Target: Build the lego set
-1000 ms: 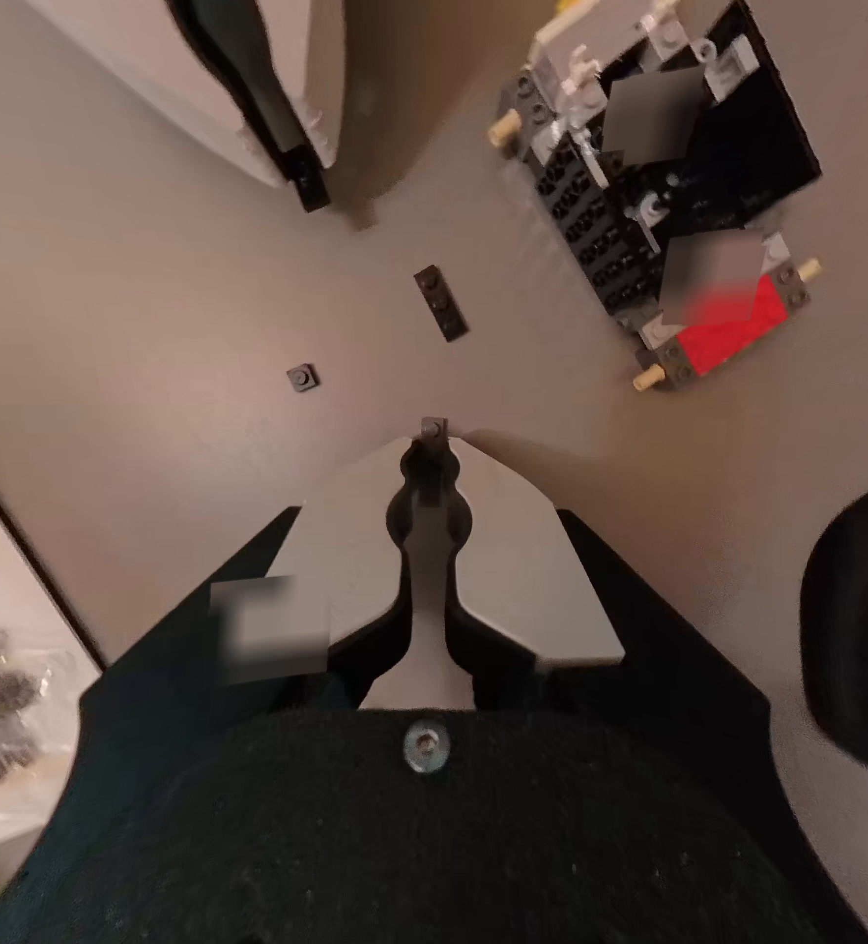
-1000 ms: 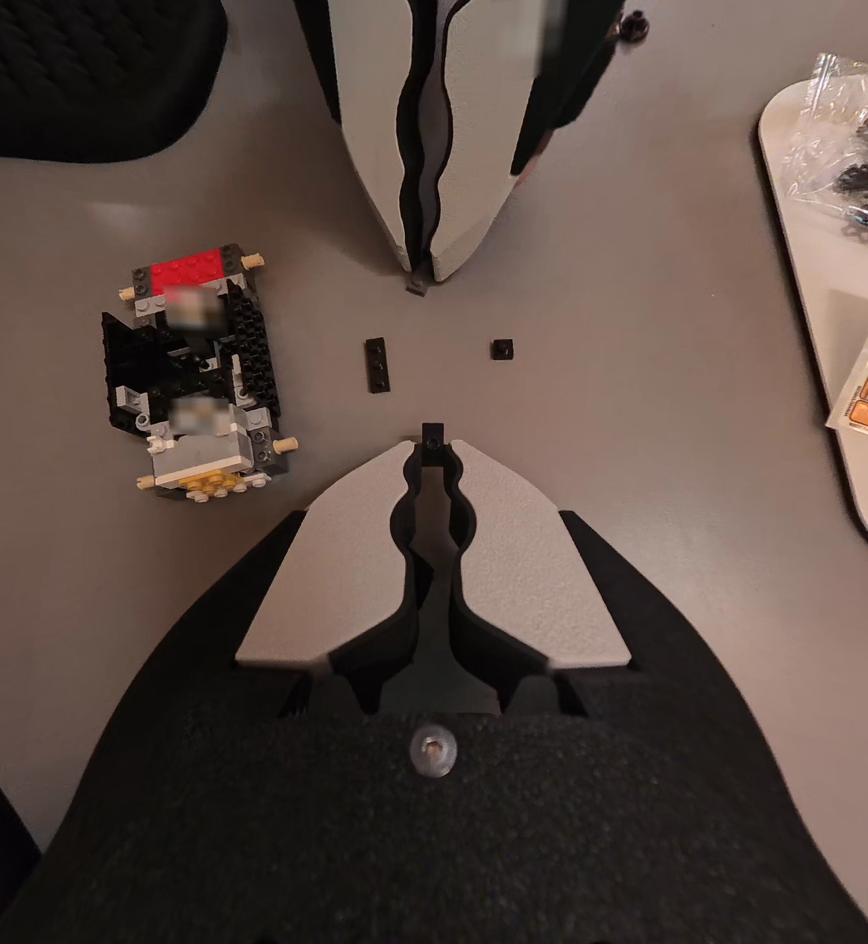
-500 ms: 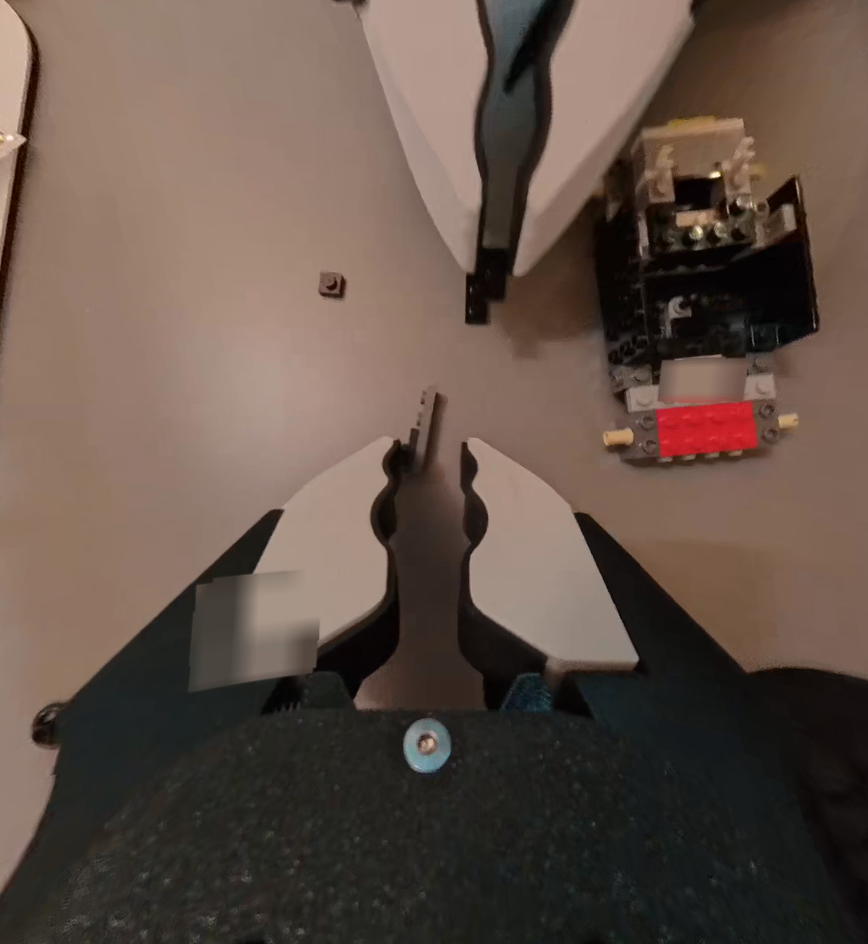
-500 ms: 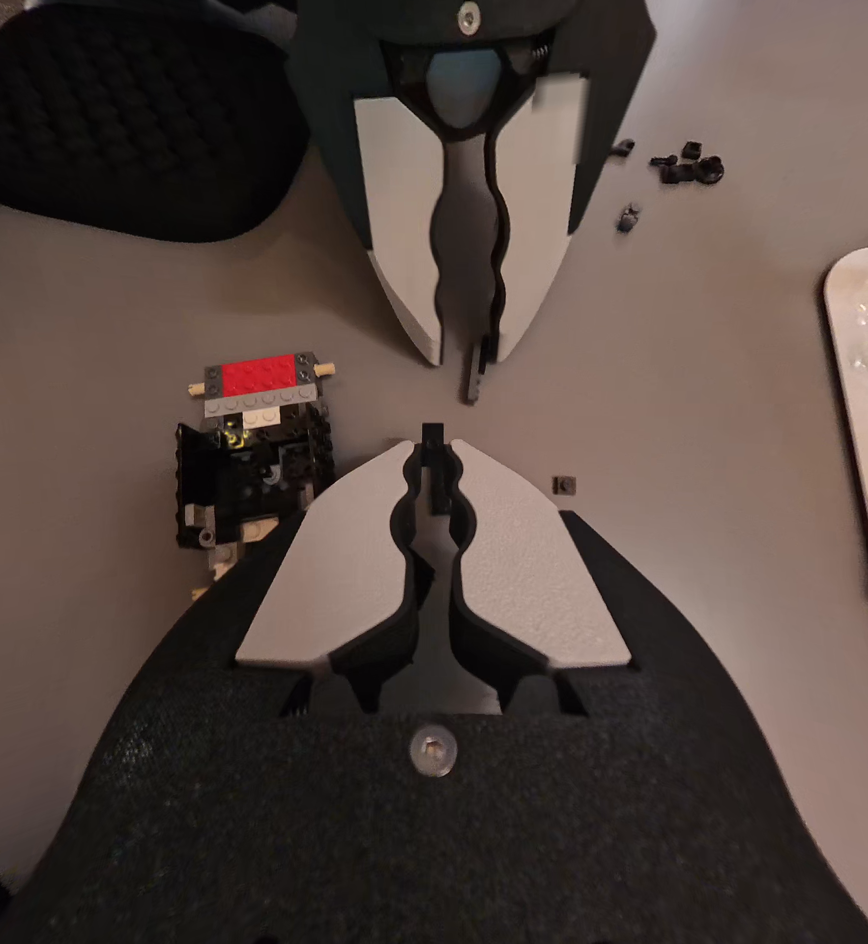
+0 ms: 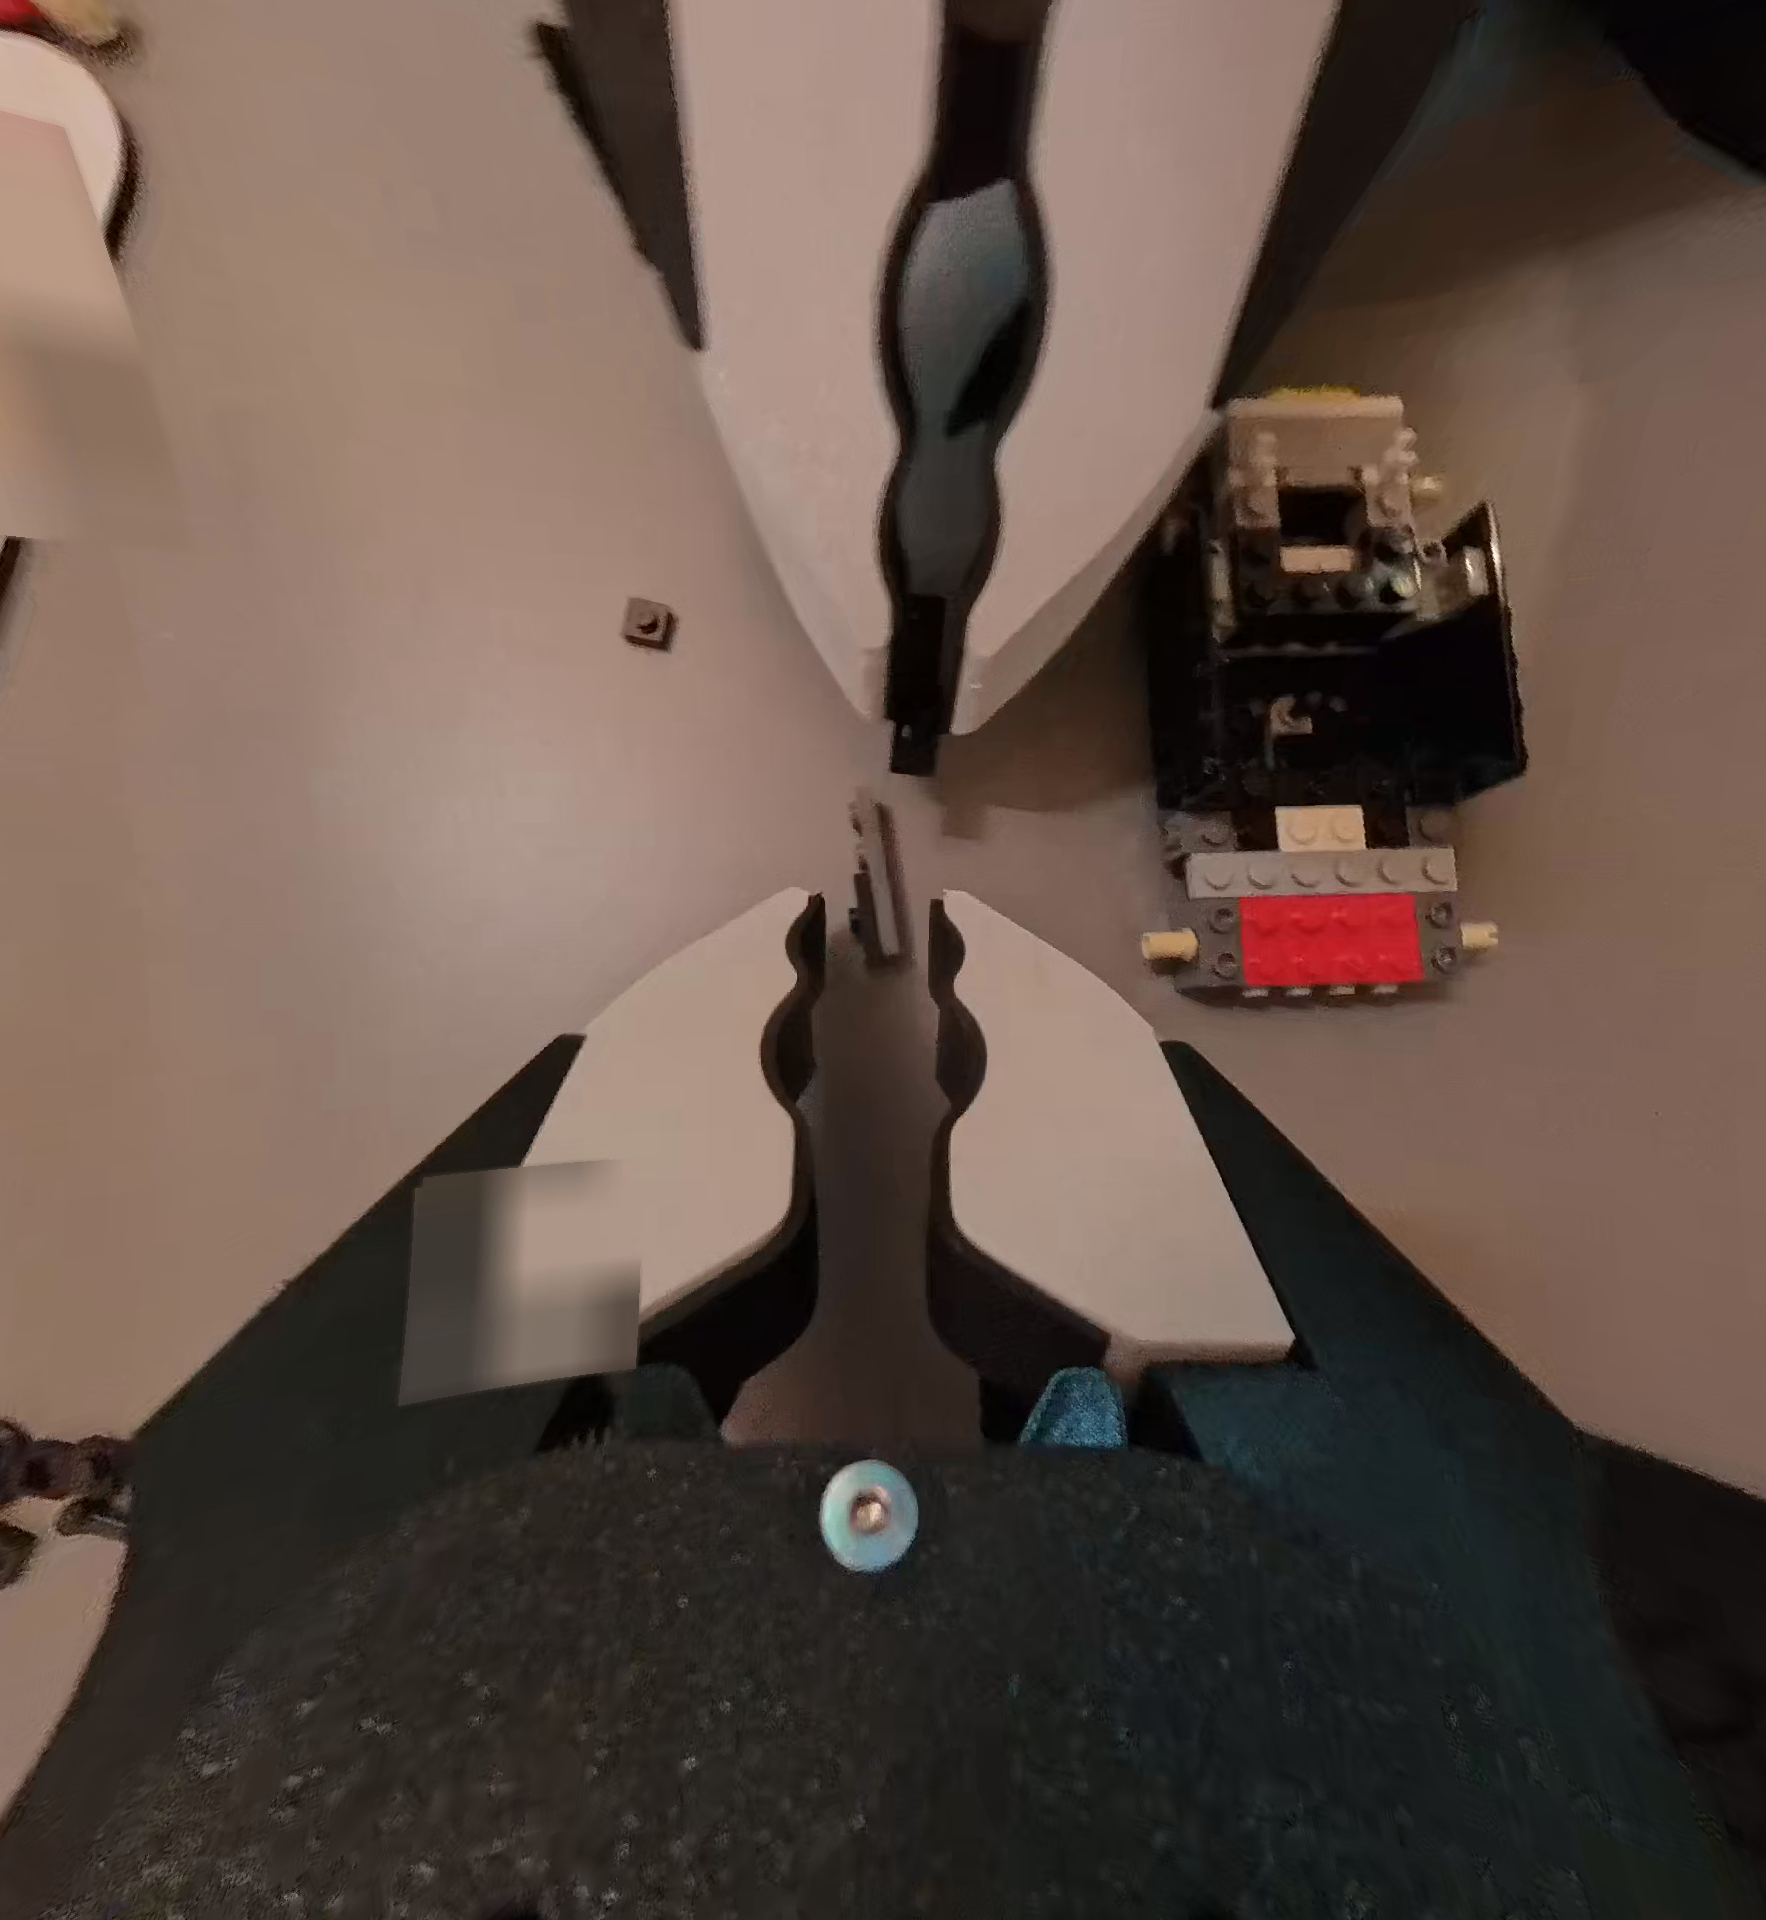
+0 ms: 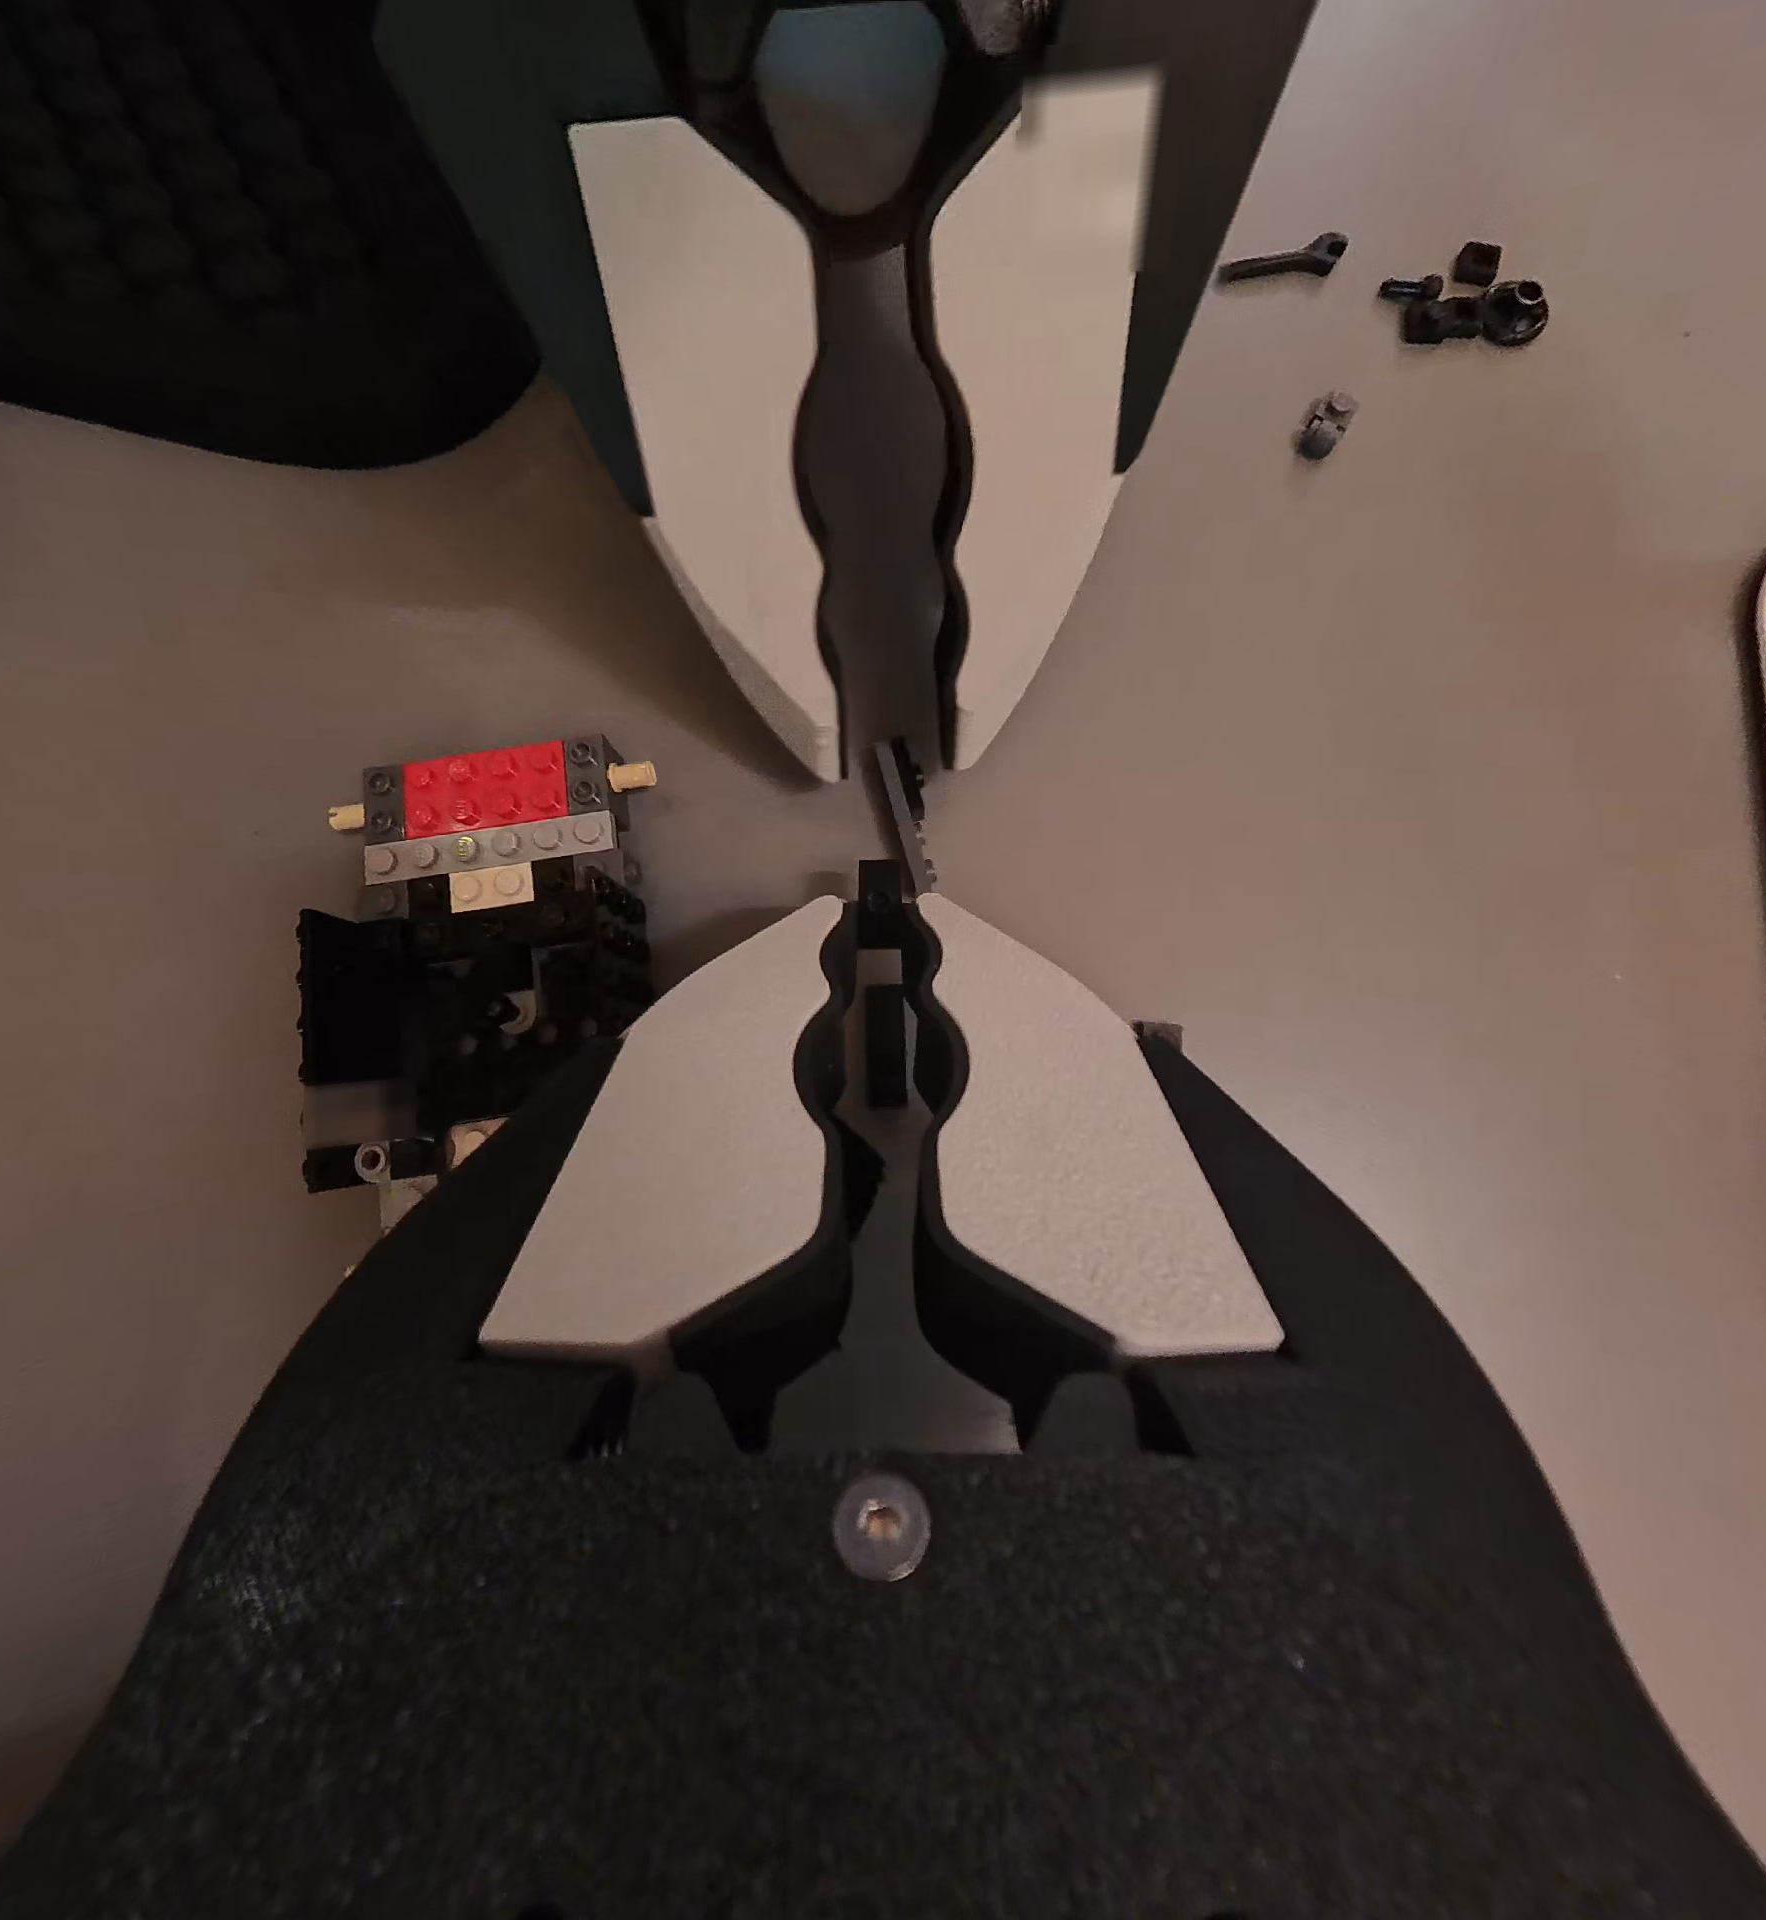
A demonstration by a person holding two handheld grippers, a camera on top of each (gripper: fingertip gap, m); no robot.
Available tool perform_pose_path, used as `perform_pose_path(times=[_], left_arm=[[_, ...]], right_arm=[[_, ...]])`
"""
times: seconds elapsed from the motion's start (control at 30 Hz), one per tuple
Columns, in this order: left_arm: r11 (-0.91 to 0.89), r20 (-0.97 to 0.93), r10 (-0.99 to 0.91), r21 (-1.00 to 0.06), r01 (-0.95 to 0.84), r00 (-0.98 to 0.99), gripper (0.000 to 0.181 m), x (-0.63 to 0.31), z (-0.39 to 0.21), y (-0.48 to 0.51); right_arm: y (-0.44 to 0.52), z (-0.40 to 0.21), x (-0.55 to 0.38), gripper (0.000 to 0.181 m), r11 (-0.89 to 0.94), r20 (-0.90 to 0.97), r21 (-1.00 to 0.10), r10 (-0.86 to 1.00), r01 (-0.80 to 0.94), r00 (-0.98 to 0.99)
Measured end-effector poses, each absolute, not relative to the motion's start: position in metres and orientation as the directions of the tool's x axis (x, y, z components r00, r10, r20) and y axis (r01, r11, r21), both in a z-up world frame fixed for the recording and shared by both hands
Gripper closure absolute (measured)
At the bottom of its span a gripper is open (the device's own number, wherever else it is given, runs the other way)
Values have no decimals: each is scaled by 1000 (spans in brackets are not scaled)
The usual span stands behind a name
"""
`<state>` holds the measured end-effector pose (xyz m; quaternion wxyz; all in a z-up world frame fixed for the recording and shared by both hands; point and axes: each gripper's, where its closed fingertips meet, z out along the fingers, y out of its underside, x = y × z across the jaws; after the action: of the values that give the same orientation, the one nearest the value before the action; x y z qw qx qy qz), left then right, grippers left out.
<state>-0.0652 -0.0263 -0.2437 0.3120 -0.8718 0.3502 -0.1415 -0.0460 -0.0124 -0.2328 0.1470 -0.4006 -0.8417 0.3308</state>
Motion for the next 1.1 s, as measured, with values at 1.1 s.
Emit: perform_pose_path(times=[1.1], left_arm=[[-499, -160, -681, -613, -613, 714, 160, -63, -246, -28]], right_arm=[[-9, -226, -40, 174, 443, -13, -701, 775, 559, -631]])
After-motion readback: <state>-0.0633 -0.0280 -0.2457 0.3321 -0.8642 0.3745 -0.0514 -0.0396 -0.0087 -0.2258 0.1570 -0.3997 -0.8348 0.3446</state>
